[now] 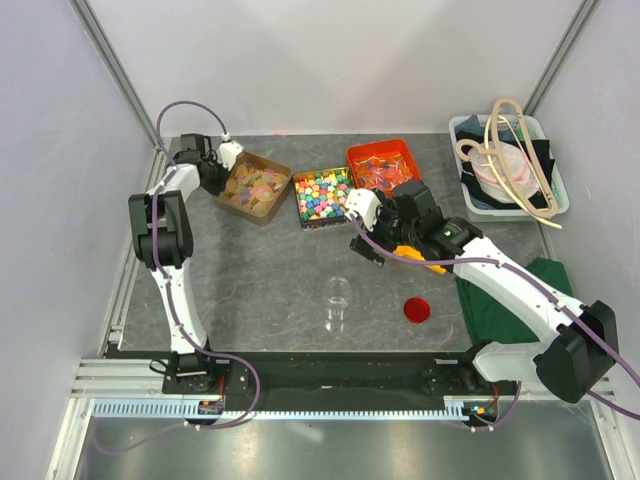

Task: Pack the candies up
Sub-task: Move the storage box to the center of the board.

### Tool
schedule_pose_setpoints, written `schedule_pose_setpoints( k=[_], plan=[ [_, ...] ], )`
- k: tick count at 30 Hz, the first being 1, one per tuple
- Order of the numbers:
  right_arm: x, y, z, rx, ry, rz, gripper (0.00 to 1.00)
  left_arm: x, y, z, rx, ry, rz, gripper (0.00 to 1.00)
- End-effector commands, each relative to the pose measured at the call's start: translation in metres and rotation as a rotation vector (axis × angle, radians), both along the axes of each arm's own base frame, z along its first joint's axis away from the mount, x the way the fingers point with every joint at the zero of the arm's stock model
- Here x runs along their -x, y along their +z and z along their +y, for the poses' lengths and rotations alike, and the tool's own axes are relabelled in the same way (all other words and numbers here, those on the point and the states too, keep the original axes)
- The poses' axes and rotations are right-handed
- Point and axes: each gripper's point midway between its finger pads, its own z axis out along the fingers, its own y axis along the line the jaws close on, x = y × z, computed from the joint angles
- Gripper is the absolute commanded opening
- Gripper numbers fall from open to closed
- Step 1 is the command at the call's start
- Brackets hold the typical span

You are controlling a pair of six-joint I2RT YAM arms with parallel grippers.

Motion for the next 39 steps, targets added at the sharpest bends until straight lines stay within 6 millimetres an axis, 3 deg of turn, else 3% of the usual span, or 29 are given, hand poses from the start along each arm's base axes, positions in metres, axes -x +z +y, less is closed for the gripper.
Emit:
schedule_pose_setpoints(
  k=[1, 5, 10, 12, 13, 17, 26, 34, 36, 37, 39],
  plan=[
    [-0.007, 0.004, 0.002, -0.026, -0.022, -0.024, 0.98, 0.052, -0.012, -0.01, -0.01, -0.111, 0.113, 0.02],
    [-0.015, 0.002, -0.004, -0.019, -0.061, -0.037, 0.98, 0.08, -0.013, -0.018, 0.01, -0.155, 0.138, 0.02],
    [-0.021, -0.001, -0.01, -0.018, -0.088, -0.032, 0.98, 0.101, -0.002, -0.019, 0.008, -0.159, 0.138, 0.02],
    [-0.023, 0.001, -0.013, -0.018, -0.098, -0.039, 0.98, 0.118, -0.009, -0.022, 0.012, -0.177, 0.164, 0.02],
    [-0.023, 0.001, -0.015, -0.015, -0.101, -0.041, 0.98, 0.121, -0.001, -0.023, 0.008, -0.185, 0.145, 0.02],
    [-0.027, 0.0, -0.022, -0.013, -0.124, -0.042, 0.98, 0.147, -0.007, -0.028, 0.008, -0.229, 0.165, 0.02],
    [-0.043, -0.011, -0.046, 0.029, -0.198, -0.036, 0.98, 0.178, 0.008, -0.047, 0.044, -0.333, 0.13, 0.02],
    [-0.057, -0.034, -0.078, 0.11, -0.268, -0.014, 0.97, 0.188, 0.012, -0.075, 0.064, -0.393, 0.129, 0.02],
    [-0.059, -0.043, -0.088, 0.14, -0.278, 0.004, 0.96, 0.188, 0.013, -0.079, 0.069, -0.394, 0.13, 0.08],
    [-0.057, -0.047, -0.093, 0.155, -0.275, 0.022, 0.96, 0.186, 0.015, -0.079, 0.075, -0.386, 0.127, 0.2],
    [-0.06, -0.048, -0.105, 0.16, -0.284, 0.037, 0.95, 0.184, 0.017, -0.078, 0.074, -0.373, 0.124, 0.28]
  ],
)
